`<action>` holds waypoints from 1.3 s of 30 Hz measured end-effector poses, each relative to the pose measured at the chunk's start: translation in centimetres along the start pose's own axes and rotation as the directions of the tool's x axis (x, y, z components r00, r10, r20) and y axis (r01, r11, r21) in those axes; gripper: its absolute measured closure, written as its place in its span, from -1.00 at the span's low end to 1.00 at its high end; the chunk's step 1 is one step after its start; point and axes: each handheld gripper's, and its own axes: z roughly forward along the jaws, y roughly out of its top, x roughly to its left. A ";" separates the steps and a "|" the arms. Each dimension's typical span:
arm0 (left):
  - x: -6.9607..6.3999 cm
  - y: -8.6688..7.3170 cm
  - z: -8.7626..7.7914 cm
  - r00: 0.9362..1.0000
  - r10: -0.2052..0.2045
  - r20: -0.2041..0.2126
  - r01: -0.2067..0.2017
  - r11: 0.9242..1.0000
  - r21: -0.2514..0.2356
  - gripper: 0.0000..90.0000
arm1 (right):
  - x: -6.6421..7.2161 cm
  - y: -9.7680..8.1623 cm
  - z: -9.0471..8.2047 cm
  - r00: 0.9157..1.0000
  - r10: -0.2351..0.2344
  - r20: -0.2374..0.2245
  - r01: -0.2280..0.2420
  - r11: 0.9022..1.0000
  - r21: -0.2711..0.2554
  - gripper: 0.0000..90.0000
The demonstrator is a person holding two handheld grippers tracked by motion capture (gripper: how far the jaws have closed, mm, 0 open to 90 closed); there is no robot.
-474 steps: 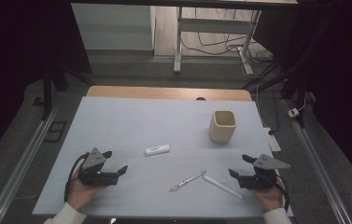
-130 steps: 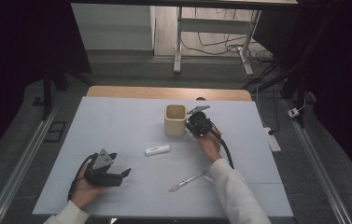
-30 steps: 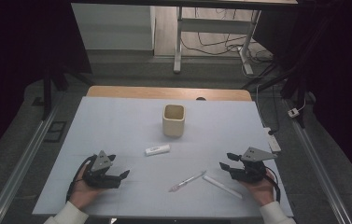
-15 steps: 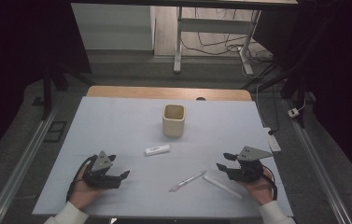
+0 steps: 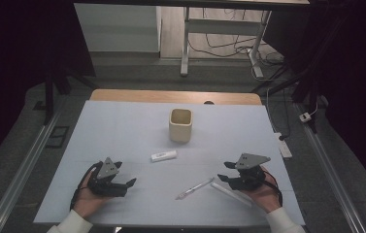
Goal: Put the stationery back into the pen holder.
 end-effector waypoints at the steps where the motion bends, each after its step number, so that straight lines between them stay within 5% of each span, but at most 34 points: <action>1: 0.0 0.0 0.0 1.000 0.000 0.001 0.000 1.000 0.000 -0.58 | 0.1 0.1 0.1 1.000 -0.006 -0.003 0.006 1.000 0.004 0.05; 10: -0.1 0.0 0.1 1.000 -0.002 0.003 0.002 1.000 0.004 -0.57 | 0.5 0.8 1.0 0.998 -0.046 -0.041 0.048 0.998 0.051 0.02; 19: -0.1 0.0 0.2 1.000 0.005 0.004 -0.005 1.000 0.012 -0.57 | 1.1 1.8 2.2 0.990 -0.117 -0.076 0.126 0.985 0.119 -0.05; 30: -0.1 0.0 0.2 1.000 0.007 0.007 -0.007 1.000 0.012 -0.57 | 1.8 2.6 4.0 0.978 -0.168 -0.121 0.191 0.959 0.207 -0.09; 39: -0.1 0.0 0.1 1.000 0.007 0.007 -0.007 1.000 0.007 -0.57 | 2.5 4.0 5.7 0.955 -0.231 -0.187 0.275 0.924 0.264 -0.09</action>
